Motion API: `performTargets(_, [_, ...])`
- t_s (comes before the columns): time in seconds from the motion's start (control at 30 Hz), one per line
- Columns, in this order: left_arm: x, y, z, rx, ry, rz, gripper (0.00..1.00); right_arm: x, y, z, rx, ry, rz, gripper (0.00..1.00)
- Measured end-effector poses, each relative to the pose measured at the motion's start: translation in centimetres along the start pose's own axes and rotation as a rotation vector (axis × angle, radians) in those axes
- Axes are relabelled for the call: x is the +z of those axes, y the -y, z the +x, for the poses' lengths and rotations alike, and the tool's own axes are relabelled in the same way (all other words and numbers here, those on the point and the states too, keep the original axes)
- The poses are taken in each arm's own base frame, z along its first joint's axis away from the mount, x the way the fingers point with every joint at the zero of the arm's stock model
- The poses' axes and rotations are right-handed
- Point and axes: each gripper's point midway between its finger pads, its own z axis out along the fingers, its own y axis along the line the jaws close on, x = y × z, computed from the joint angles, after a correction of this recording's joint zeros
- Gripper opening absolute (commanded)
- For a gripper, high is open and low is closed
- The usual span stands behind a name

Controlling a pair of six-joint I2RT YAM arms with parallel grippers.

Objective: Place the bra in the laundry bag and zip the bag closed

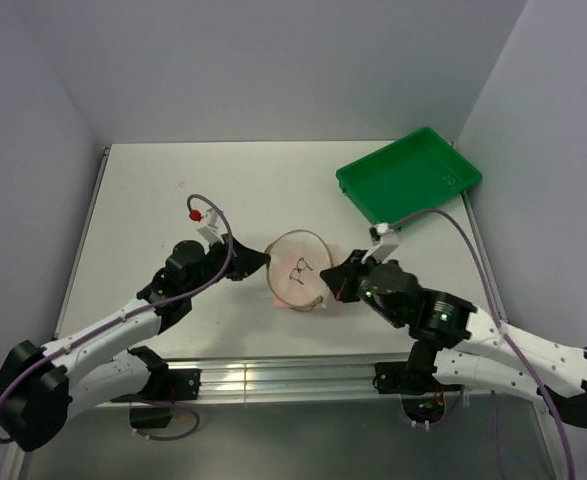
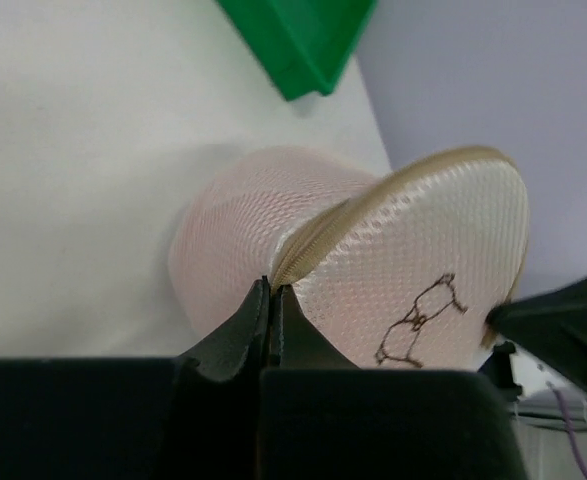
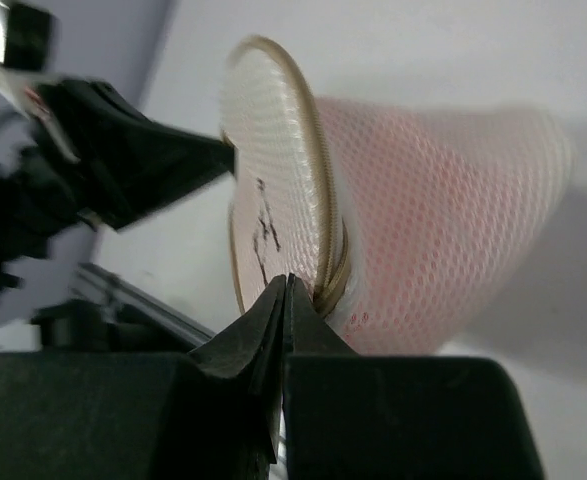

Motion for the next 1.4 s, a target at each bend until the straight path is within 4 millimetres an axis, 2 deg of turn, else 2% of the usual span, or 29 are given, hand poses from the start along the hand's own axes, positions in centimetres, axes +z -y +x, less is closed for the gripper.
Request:
performTargets(0.1, [0.8, -2.6, 0.3, -0.020, -0.019, -0.071, 0.00, 1.6, 2.3, 2.9, -0.073, -0.090, 0.107, 0.00])
performTargets(0.17, [0.7, -3.6, 1.2, -0.025, -0.061, -0.108, 0.00, 1.1, 3.7, 3.3, -0.121, -0.112, 0.157, 0.00])
performTargets(0.23, [0.4, -2.9, 1.1, -0.009, -0.075, -0.103, 0.00, -0.2, 2.4, 1.3, -0.094, -0.065, 0.109, 0.00])
performTargets(0.33, [0.7, -1.3, -0.3, 0.016, -0.056, -0.066, 0.00, -0.5, -0.5, -0.7, -0.006, 0.001, -0.003, 0.00])
performTargets(0.4, [1.1, -1.2, -0.8, 0.018, -0.051, -0.055, 0.00, 0.8, -1.0, 0.7, 0.015, -0.027, -0.012, 0.00])
performTargets(0.5, [1.7, -3.6, 0.0, -0.006, -0.086, -0.120, 0.02, 2.7, 1.4, 4.6, -0.022, -0.115, 0.066, 0.00])
performTargets(0.53, [1.8, -4.2, 0.5, -0.013, -0.103, -0.140, 0.09, 2.8, 2.5, 5.7, -0.037, -0.138, 0.094, 0.00])
performTargets(0.57, [1.8, -4.5, 0.8, -0.016, -0.117, -0.150, 0.34, 2.7, 3.3, 6.2, -0.045, -0.149, 0.116, 0.00])
performTargets(0.67, [1.7, -4.4, 1.1, -0.019, -0.137, -0.148, 0.72, 2.9, 3.2, 5.7, -0.029, -0.123, 0.119, 0.00])
performTargets(0.7, [1.7, -4.2, 1.1, -0.021, -0.138, -0.142, 0.76, 3.1, 2.9, 5.5, -0.019, -0.111, 0.113, 0.00])
performTargets(0.77, [1.3, -3.8, 0.9, -0.023, -0.131, -0.134, 0.79, 3.4, 2.4, 5.0, 0.008, -0.087, 0.099, 0.00])
performTargets(0.83, [0.5, -3.0, 0.6, -0.017, -0.115, -0.118, 0.78, 4.0, 2.0, 4.3, 0.038, -0.059, 0.086, 0.00])
performTargets(1.0, [-3.0, -2.0, 0.5, -0.002, -0.065, -0.110, 0.70, 5.1, 2.6, 2.6, 0.097, 0.011, 0.096, 0.00])
performTargets(1.17, [-5.6, -2.1, 1.5, -0.021, -0.068, -0.130, 0.78, 5.7, 3.6, 2.3, 0.142, 0.032, 0.098, 0.00])
performTargets(1.4, [-6.6, -3.2, 3.5, -0.050, -0.136, -0.192, 0.96, 6.0, 3.9, 2.9, 0.179, 0.016, 0.089, 0.00])
